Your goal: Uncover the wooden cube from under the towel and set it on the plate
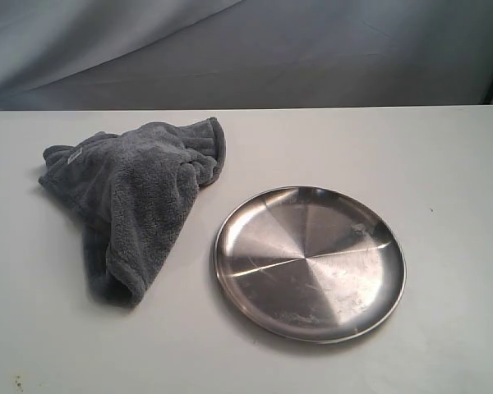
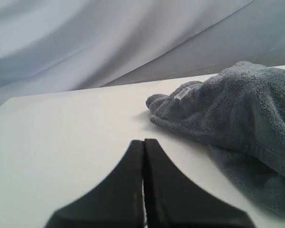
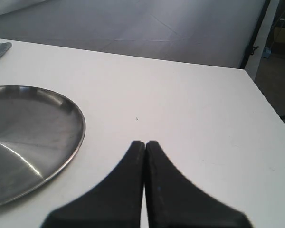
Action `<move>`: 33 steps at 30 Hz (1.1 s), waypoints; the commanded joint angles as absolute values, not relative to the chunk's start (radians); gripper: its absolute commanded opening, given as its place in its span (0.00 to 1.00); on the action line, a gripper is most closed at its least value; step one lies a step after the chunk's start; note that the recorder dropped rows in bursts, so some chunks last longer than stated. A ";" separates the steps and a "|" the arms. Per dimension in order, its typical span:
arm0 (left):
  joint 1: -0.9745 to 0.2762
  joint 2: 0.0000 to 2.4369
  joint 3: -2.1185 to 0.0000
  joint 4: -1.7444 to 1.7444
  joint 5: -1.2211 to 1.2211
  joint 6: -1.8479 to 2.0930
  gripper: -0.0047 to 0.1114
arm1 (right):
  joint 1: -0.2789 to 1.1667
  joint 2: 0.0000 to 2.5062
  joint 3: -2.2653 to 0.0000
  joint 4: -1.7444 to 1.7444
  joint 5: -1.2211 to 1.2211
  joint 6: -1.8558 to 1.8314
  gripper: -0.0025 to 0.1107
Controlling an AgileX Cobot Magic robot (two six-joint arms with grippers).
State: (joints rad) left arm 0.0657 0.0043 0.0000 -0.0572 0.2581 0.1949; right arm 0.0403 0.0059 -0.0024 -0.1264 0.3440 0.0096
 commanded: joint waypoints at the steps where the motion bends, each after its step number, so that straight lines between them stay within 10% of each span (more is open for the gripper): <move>1: 0.064 0.000 0.000 -0.049 0.060 0.185 0.04 | 0.031 0.000 0.000 -0.130 0.343 0.007 0.02; 13: 0.064 0.000 0.000 -0.049 -0.510 -0.060 0.04 | 0.031 0.000 0.000 -0.130 0.343 0.007 0.02; 33: 0.064 0.000 0.000 0.134 -0.291 -0.587 0.04 | 0.031 0.000 0.000 -0.130 0.343 0.007 0.02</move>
State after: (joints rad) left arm 0.0657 0.0029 -0.0015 0.0284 -0.2160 -0.5006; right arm 0.0403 0.0059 -0.0024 -0.1264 0.3440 0.0096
